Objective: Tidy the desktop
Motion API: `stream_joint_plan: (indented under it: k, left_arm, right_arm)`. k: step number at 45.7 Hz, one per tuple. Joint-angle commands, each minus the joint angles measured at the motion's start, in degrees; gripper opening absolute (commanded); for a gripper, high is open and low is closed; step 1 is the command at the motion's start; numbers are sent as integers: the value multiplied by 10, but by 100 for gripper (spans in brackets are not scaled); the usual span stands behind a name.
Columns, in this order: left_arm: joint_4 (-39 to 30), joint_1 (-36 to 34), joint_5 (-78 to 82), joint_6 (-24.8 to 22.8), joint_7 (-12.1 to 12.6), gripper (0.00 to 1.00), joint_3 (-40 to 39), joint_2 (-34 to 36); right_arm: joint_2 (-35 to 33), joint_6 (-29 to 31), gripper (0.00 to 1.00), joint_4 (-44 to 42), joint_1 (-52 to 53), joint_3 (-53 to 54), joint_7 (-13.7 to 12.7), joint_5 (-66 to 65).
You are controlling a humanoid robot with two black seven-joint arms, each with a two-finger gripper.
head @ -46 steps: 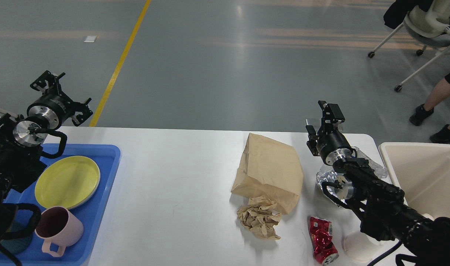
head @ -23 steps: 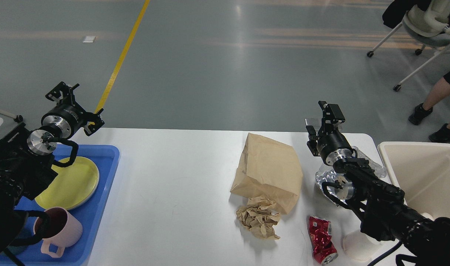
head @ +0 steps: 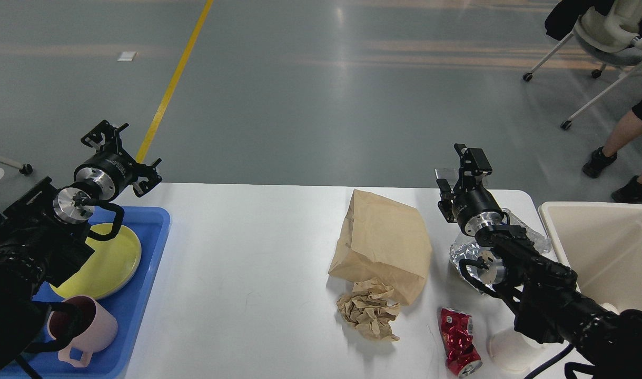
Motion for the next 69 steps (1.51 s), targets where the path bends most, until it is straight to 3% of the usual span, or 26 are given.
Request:
stream_joint_plan:
  k: [1, 26, 31, 40, 41, 42, 50, 57, 64, 69]
  left_arm:
    - [1, 1, -2, 2, 1, 96, -3, -9]
    - [0, 35, -3, -2, -7, 96, -51, -36]
    - [-1, 46, -3, -10, -61, 96, -54, -40]
    - [-1, 70, -2, -63, -226, 96, -53, -52]
    - [-1, 75, -2, -72, -260, 96, -52, -52]
    - [-1, 77, -2, -77, -278, 96, -48, -53]
    - [-2, 89, -1, -84, -389, 96, -43, -66]
    - [-2, 93, 0, -85, -440, 96, -43, -72]
    - [-2, 93, 0, -85, -469, 96, -43, -74]
    - [-2, 93, 0, -85, -472, 96, -43, -75]
  right_arm:
    - [0, 0, 100, 0, 0, 0, 0, 0]
    - [0, 0, 100, 0, 0, 0, 0, 0]
    - [0, 0, 100, 0, 0, 0, 0, 0]
    - [0, 0, 100, 0, 0, 0, 0, 0]
    - [0, 0, 100, 0, 0, 0, 0, 0]
    - [0, 0, 100, -1, 0, 0, 0, 0]
    - [0, 0, 100, -1, 0, 0, 0, 0]
    - [0, 0, 100, -1, 0, 0, 0, 0]
    - [0, 0, 100, -1, 0, 0, 0, 0]
    - [0, 0, 100, -1, 0, 0, 0, 0]
